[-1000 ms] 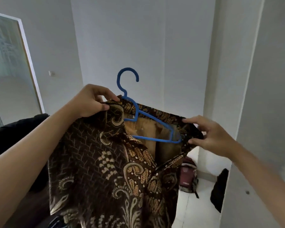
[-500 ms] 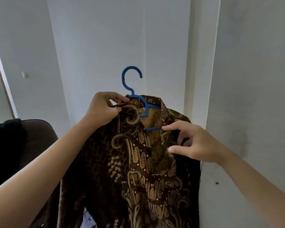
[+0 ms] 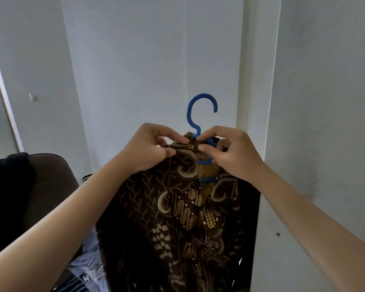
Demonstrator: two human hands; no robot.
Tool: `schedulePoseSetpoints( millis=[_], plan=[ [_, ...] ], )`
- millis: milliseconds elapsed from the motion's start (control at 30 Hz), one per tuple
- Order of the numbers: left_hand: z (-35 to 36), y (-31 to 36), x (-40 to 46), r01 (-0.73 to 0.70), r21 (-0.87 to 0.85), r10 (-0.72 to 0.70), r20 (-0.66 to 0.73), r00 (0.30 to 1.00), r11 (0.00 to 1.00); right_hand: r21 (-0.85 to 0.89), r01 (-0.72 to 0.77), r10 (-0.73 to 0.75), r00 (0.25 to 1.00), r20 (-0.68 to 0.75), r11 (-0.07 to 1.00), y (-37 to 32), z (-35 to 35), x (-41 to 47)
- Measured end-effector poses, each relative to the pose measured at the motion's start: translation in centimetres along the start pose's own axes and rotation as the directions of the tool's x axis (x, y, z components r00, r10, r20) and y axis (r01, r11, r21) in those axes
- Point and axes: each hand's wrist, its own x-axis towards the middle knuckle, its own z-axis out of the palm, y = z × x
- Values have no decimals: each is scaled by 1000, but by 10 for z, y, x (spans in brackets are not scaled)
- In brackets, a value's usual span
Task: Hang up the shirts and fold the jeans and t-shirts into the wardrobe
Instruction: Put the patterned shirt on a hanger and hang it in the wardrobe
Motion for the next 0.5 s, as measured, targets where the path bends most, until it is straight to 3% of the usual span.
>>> schedulePoseSetpoints(
  millis=[267,500],
  plan=[
    [-18,-10,-18,-34,-11,35,35,999,999,228,4,-13,999,39,974,-3,15,15],
    [-58,-37,-42,-28,-21,30,79,996,999,97,-32,28,999,44,995,-26,25,19]
  ],
)
